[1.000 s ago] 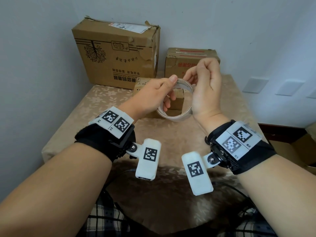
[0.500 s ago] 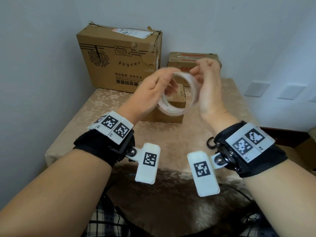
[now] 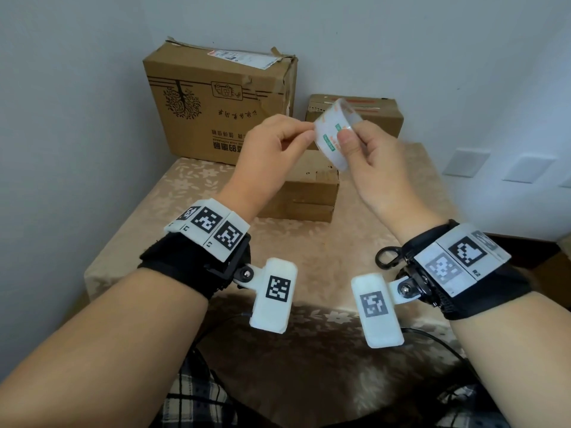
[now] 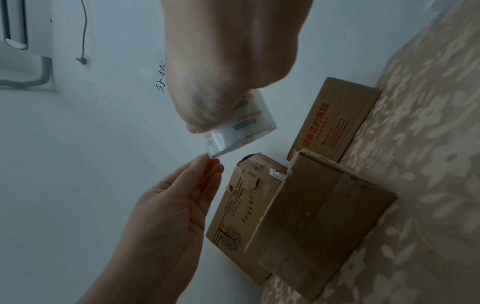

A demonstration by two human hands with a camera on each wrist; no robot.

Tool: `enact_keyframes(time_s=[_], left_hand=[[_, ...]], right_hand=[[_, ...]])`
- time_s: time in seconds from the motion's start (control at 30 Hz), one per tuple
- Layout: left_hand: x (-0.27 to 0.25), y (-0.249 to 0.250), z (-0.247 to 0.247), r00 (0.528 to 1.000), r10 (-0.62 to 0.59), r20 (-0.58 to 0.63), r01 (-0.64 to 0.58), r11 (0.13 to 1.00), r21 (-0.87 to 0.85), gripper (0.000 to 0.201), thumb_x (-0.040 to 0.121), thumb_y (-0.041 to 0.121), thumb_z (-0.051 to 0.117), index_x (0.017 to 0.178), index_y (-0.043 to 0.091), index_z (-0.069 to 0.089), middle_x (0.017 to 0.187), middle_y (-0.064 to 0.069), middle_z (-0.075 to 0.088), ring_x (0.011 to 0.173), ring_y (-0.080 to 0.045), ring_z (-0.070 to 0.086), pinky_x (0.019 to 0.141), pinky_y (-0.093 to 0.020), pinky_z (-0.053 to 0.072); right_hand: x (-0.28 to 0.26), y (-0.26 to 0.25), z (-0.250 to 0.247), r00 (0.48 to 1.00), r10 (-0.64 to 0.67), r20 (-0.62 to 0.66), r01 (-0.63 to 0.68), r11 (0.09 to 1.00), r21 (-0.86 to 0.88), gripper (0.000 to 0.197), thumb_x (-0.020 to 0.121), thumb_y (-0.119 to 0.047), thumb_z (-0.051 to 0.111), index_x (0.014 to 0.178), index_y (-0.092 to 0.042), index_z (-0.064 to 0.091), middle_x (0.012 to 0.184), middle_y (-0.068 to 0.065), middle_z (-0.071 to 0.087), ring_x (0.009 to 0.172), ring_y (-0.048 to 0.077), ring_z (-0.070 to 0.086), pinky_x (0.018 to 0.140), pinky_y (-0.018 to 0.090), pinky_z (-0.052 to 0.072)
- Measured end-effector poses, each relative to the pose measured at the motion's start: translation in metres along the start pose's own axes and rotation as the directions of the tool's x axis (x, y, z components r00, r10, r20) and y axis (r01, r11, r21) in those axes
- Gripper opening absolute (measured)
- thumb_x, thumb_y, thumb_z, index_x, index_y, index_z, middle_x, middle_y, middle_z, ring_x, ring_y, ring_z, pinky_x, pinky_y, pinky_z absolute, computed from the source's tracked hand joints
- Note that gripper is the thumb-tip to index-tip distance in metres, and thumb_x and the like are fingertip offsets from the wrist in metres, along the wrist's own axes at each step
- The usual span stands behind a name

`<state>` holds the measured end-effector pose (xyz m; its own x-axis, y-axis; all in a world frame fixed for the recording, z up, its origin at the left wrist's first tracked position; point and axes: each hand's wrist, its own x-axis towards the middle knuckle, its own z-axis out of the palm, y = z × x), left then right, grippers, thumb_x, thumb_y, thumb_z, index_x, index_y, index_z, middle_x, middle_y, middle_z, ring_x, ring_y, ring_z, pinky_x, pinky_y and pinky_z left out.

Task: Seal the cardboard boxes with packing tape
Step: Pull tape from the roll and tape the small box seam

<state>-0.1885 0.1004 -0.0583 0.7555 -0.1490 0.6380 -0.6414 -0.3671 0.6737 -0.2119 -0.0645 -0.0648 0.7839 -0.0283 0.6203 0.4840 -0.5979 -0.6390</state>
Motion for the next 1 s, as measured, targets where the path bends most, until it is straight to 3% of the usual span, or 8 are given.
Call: enact_keyframes(time_s=[0.07,0.2,0.3,0.5,0.63,0.73,0.83,1.0], left_hand=[[0.000,0.000,0.003,1.000,-0.027,0.001,0.027,0.999,0.028,0.014,0.090,0.017,0.064,0.100,0.016,0.073,0.093,0.003,0.068,0.087,0.001,0.056,0.081,-0.012,0.045],[0.001,0.002,0.004,0.988,-0.157,0.000,0.156,0.982,-0.110,0.018,0.088,0.014,0.066,0.105,0.017,0.065,0.086,0.003,0.067,0.083,-0.014,0.064,0.079,-0.026,0.054],[0.000,0.004,0.005,0.985,-0.173,0.020,0.174,0.974,-0.144,0.012,0.089,0.011,0.064,0.101,0.011,0.068,0.083,0.005,0.067,0.074,-0.006,0.064,0.074,-0.021,0.055],[-0.002,0.005,0.005,0.974,-0.222,0.044,0.226,0.940,-0.254,0.004,0.089,0.006,0.063,0.091,0.004,0.065,0.073,0.000,0.063,0.064,-0.002,0.059,0.068,-0.017,0.053],[-0.005,0.003,-0.001,0.965,-0.211,0.157,0.251,0.915,-0.314,0.006,0.090,0.005,0.062,0.086,0.009,0.062,0.072,-0.003,0.064,0.065,-0.006,0.060,0.067,-0.019,0.051],[-0.005,0.003,-0.003,0.970,-0.186,0.154,0.231,0.898,-0.375,0.007,0.091,0.002,0.060,0.098,0.005,0.059,0.075,-0.006,0.064,0.068,-0.009,0.062,0.068,-0.022,0.053],[-0.004,0.001,-0.003,0.985,-0.149,0.088,0.167,0.954,-0.251,0.010,0.090,0.004,0.062,0.099,0.008,0.064,0.078,-0.003,0.066,0.071,-0.010,0.064,0.071,-0.024,0.055],[-0.003,0.000,-0.003,0.986,-0.100,0.131,0.072,0.977,0.201,0.008,0.089,0.014,0.062,0.092,0.018,0.069,0.076,0.012,0.060,0.074,-0.010,0.060,0.075,-0.023,0.052]], right_hand=[[0.000,0.000,0.001,1.000,-0.012,0.007,0.012,0.998,-0.056,0.049,0.094,-0.045,0.039,0.080,-0.002,0.057,0.072,0.015,0.058,0.072,0.036,0.052,0.071,0.046,0.043],[0.000,-0.001,0.004,0.999,-0.041,0.027,0.043,0.993,-0.107,0.040,0.095,-0.039,0.041,0.075,-0.007,0.055,0.062,0.000,0.050,0.064,0.031,0.049,0.067,0.033,0.032],[-0.002,-0.003,0.006,0.999,-0.040,0.010,0.041,0.992,-0.120,0.031,0.097,-0.034,0.042,0.073,-0.016,0.048,0.059,-0.013,0.041,0.061,0.023,0.045,0.067,0.029,0.027],[-0.005,-0.006,0.006,0.996,-0.088,-0.003,0.086,0.986,-0.146,0.035,0.097,-0.031,0.043,0.067,-0.014,0.042,0.055,-0.011,0.034,0.053,0.011,0.036,0.056,0.022,0.021],[-0.004,0.000,-0.002,0.986,-0.150,0.075,0.158,0.981,-0.112,0.042,0.097,-0.031,0.043,0.076,0.003,0.057,0.065,0.012,0.055,0.061,0.025,0.049,0.067,0.026,0.026],[-0.002,-0.002,-0.005,0.983,-0.159,0.091,0.168,0.980,-0.109,0.037,0.097,-0.028,0.045,0.072,-0.002,0.054,0.060,-0.001,0.048,0.058,0.017,0.044,0.063,0.024,0.023],[0.000,-0.006,-0.006,0.984,-0.154,0.094,0.167,0.973,-0.157,0.030,0.097,-0.026,0.045,0.069,-0.016,0.047,0.057,-0.015,0.035,0.057,0.016,0.037,0.068,0.027,0.025],[-0.002,-0.002,-0.004,0.971,-0.139,0.192,0.203,0.906,-0.370,0.039,0.098,-0.036,0.036,0.072,-0.012,0.052,0.064,-0.007,0.045,0.064,0.020,0.044,0.073,0.028,0.018]])
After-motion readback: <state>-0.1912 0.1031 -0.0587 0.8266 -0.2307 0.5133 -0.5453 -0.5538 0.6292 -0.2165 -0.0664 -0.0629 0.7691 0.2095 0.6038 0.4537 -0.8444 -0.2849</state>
